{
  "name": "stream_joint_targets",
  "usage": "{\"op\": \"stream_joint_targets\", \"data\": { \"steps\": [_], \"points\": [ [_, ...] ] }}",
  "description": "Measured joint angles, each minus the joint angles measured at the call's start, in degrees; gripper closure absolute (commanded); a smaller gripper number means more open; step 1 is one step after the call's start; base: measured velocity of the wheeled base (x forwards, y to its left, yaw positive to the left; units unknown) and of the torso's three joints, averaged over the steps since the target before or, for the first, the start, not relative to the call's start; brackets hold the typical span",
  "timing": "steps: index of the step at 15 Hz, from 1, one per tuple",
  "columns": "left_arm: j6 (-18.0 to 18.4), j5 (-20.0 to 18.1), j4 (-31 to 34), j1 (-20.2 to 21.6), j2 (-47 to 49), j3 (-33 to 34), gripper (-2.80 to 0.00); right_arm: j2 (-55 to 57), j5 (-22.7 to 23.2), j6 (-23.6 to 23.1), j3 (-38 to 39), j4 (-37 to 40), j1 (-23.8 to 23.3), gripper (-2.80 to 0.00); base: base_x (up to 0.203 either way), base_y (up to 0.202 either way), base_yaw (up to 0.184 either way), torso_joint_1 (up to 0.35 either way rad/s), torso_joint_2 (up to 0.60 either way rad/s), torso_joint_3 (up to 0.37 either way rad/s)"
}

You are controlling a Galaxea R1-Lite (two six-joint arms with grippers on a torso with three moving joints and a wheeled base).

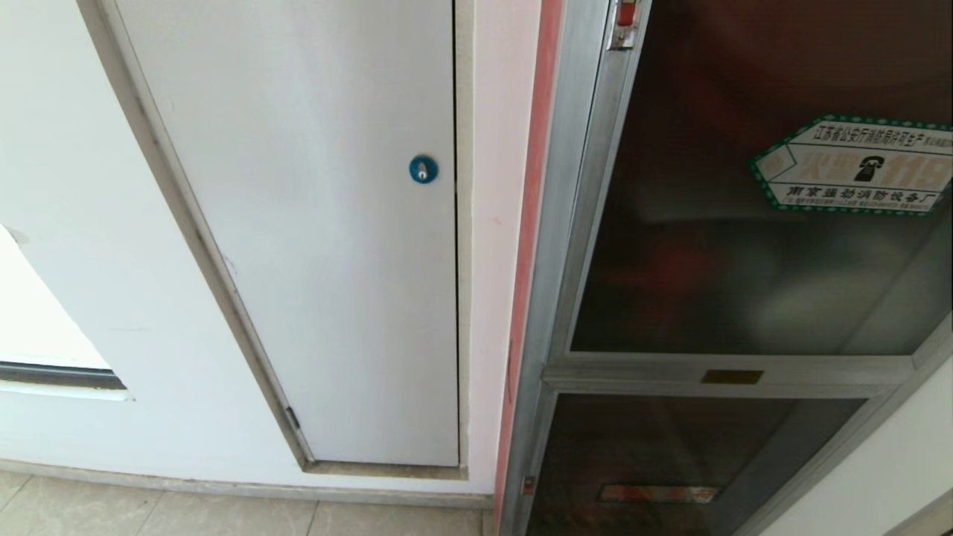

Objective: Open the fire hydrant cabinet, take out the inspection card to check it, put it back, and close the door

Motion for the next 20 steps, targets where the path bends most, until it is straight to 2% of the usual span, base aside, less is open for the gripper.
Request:
{"op": "stream_joint_targets", "data": {
  "steps": [5, 9, 20],
  "points": [
    [0.0, 0.0, 0.0, 0.0, 0.0, 0.0, 0.00, 12.4, 0.3, 0.5, -12.2, 0.3, 9.7, 0.00, 0.000, 0.000, 0.000, 0.000, 0.00, 0.000],
    [0.0, 0.0, 0.0, 0.0, 0.0, 0.0, 0.00, 20.6, 0.3, 0.6, -19.7, 0.3, 14.9, 0.00, 0.000, 0.000, 0.000, 0.000, 0.00, 0.000],
    [0.0, 0.0, 0.0, 0.0, 0.0, 0.0, 0.00, 39.9, 0.2, 0.3, -43.3, 0.2, 16.5, 0.00, 0.000, 0.000, 0.000, 0.000, 0.00, 0.000]
  ]
}}
